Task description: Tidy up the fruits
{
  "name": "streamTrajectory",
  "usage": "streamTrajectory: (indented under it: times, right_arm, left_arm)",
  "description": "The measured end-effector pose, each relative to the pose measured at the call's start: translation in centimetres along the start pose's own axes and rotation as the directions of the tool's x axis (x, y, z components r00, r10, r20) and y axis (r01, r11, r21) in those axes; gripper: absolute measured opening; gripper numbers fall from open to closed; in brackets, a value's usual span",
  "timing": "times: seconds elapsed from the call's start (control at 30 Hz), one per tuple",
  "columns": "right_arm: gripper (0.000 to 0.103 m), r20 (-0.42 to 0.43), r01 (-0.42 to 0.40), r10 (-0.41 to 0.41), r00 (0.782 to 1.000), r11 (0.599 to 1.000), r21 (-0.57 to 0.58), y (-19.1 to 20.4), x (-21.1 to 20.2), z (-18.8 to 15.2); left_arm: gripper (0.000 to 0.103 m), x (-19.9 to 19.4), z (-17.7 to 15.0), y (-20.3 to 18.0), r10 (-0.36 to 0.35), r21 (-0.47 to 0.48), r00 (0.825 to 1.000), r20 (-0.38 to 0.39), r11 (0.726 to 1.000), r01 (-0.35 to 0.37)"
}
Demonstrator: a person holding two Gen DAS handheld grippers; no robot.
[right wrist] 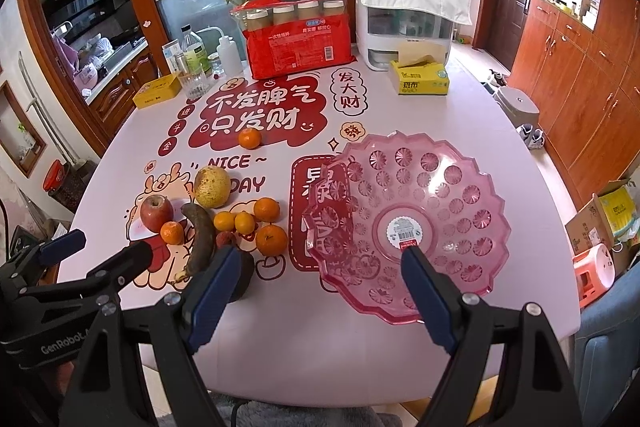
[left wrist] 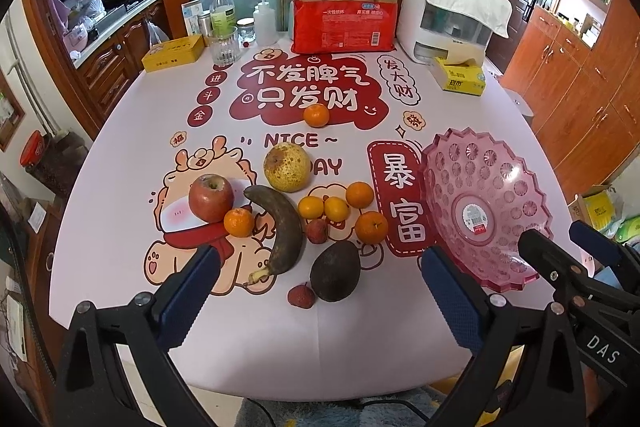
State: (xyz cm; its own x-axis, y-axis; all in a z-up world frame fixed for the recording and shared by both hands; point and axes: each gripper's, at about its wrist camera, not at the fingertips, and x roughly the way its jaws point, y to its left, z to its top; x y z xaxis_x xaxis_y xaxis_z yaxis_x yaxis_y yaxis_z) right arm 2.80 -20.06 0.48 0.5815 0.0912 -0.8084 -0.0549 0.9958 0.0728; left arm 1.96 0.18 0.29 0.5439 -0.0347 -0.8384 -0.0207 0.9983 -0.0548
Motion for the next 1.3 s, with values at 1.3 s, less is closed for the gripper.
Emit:
streamTrajectory:
  times: [1.3]
  right_arm:
    - [0.083, -0.017, 0.037, -0.036, 0.999, 0.999, 0.010, 1.2, 0.3, 0.3]
  left_arm:
    - [0.101, 0.1, 1.2, 0.7, -0.040, 0.032, 0.999, 0.008, 0.999, 0.040]
